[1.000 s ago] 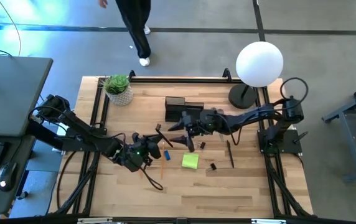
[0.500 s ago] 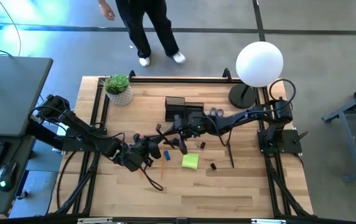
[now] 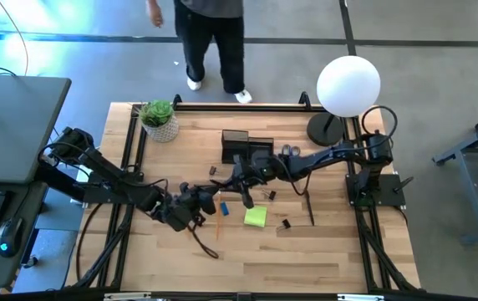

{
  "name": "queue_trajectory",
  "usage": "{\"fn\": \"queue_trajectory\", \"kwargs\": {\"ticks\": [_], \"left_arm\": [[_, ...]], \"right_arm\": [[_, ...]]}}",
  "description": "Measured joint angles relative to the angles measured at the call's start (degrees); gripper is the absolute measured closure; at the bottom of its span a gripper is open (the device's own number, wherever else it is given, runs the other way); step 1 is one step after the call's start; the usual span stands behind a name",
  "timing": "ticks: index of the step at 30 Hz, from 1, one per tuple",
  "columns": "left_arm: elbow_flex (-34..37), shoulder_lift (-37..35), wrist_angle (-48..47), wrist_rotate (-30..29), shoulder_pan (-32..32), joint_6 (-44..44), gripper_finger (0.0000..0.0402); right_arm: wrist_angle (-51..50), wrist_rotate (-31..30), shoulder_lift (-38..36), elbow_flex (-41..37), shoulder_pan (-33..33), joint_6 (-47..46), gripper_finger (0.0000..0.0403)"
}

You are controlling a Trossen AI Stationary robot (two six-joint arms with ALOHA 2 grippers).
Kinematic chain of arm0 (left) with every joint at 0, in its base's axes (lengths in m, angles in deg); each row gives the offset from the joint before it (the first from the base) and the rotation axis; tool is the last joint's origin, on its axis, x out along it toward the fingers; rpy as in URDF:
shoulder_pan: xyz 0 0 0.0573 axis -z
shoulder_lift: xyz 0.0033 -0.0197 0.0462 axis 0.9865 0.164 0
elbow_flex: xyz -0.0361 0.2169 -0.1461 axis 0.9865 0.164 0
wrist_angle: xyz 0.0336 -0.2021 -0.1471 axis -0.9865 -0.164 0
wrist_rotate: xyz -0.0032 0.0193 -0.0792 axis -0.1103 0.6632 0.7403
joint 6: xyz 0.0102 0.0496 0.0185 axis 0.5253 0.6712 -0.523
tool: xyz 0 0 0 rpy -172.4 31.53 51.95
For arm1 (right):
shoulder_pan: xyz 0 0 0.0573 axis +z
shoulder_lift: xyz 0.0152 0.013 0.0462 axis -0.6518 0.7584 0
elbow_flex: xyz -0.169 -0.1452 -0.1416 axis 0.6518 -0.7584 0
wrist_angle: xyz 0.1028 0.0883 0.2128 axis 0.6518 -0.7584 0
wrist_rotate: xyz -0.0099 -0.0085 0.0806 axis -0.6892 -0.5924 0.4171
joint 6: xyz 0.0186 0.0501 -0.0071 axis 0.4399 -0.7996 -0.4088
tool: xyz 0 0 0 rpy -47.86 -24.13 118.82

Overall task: Pick and place office supplies into organizer
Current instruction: Put the black pen into the black desk organizer

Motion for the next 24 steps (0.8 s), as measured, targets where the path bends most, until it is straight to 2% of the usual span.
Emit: {"fn": "queue_trajectory", "kwargs": {"ticks": [4, 8, 16, 22, 24], "left_arm": [[-0.02, -0.02, -1.69, 2.51, -0.04, -4.65, 0.0387], [-0.04, -0.02, -2.64, 4.35, -0.02, -13.82, 0.0386], [-0.03, -0.02, -2.66, -4.44, -0.02, -33.42, 0.0385], [-0.02, -0.12, -5.42, -8.68, -0.04, -60.14, 0.0385], [-0.02, -0.77, -8.68, -7.41, -0.87, -72.36, 0.0385]], "right_arm": [[-0.18, -1.36, 0.00, 0.00, -0.21, 0.07, 0.0372], [-0.84, -5.64, 0.00, 0.00, -0.24, 1.55, 0.0387], [-2.71, -20.50, 0.00, 0.00, -0.20, 7.92, 0.0373], [-2.60, -28.49, 0.00, 0.00, -0.92, 11.03, 0.0387], [-2.44, -29.69, 0.00, 0.00, -1.61, 11.50, 0.0387]]}}
